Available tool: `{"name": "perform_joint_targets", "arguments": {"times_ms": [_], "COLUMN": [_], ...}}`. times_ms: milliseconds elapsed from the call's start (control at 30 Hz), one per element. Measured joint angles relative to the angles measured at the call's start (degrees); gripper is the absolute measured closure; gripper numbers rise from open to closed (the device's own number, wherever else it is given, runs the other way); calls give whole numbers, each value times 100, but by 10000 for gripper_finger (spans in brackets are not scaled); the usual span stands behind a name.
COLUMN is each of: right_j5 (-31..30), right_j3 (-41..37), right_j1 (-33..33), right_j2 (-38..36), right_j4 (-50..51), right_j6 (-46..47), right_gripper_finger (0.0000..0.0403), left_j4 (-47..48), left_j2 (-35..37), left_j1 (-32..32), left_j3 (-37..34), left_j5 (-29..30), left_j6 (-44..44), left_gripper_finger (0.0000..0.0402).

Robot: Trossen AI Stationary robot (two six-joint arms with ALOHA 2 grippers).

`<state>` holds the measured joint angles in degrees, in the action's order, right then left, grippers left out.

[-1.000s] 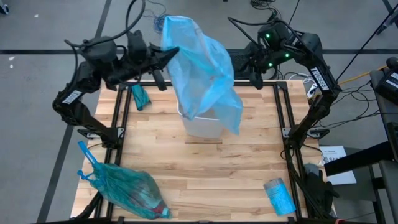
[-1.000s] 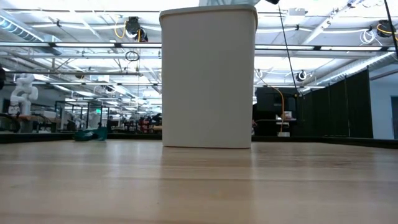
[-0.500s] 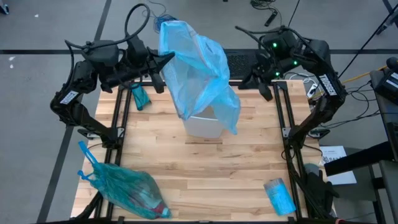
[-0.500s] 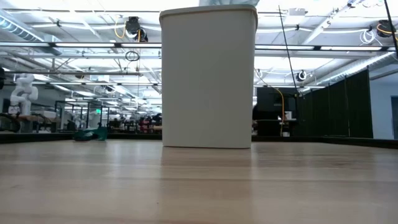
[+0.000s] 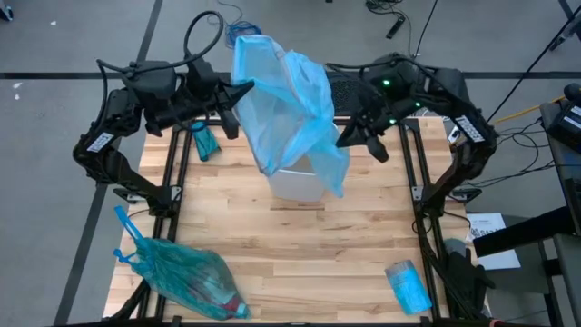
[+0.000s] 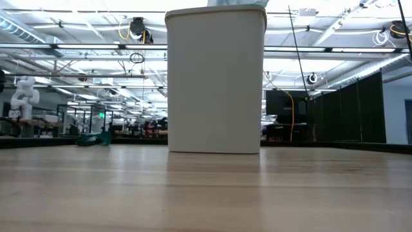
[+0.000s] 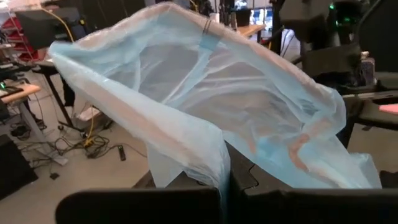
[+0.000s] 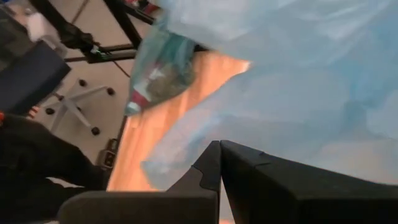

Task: Place trash/remove bag and relplace
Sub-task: Insert the new blue trash bag into the white trash bin

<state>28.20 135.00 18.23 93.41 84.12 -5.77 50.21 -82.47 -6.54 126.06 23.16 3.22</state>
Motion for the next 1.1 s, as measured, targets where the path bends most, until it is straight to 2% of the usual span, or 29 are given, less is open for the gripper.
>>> {"name": "perform_joint_targets", "arguments": {"times_ms": [367,567,767,1100], "right_j5": [-427,-455,-464,-497], "right_j3": [0,0,0,0], "right_j1": [80,201,244,257], "right_j2": [664,999,1218,1563], "right_j4": [-26,-31,-108,8], "right_j6": [-320,-457,-497,-533], "right_gripper_finger": [403,403,403,403], "left_j4": [375,678,870,1038], "left_j2": [110,210,235,171], "left_j1": [165,252,255,256], "left_j3": [-2,0,0,0], "left_j5": [-21,-43,-658,-1287], "left_j6": [-294,-443,-598,-893], "left_gripper_finger": [402,402,402,402]}}
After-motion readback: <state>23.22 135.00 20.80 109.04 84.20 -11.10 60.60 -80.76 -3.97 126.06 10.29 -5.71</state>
